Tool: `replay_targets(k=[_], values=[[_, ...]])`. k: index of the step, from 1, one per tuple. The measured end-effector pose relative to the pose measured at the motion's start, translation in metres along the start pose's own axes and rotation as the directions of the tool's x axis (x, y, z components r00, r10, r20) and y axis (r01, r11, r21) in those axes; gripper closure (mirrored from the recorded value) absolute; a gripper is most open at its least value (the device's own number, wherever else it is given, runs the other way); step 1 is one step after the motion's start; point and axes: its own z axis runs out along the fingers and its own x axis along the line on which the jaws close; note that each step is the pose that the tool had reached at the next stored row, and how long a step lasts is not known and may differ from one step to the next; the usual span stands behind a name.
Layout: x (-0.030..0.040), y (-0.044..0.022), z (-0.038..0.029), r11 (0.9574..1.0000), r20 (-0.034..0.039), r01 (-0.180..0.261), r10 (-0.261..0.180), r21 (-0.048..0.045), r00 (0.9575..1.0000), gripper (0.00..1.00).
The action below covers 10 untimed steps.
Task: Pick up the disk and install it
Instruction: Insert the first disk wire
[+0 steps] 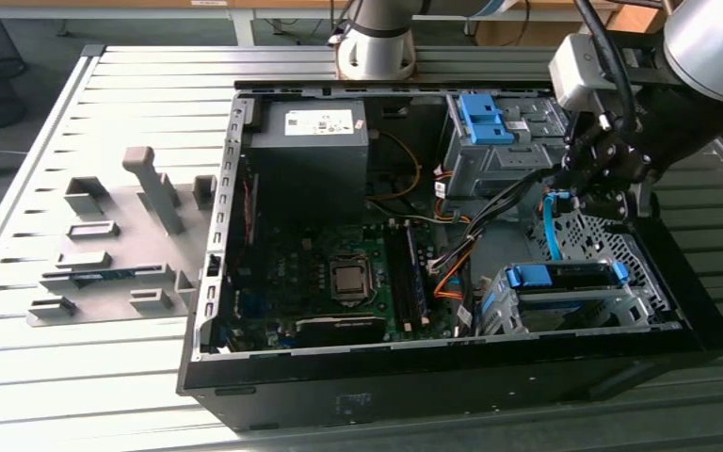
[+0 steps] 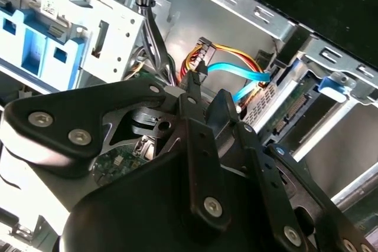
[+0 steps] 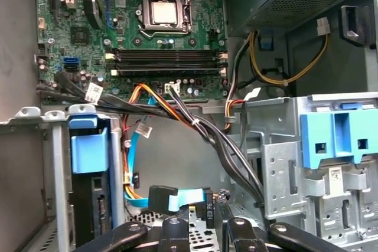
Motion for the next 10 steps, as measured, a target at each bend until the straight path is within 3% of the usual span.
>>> replay_targets(k=[4,10], values=[[-0.0047,0.0004,0.0021,1.0000,0.0043,0.000,0.000,-0.0004,1.0000,0.69],[-0.0055,-0.0007,0.0045,1.0000,0.0052,0.000,0.000,-0.0005,1.0000,0.69]])
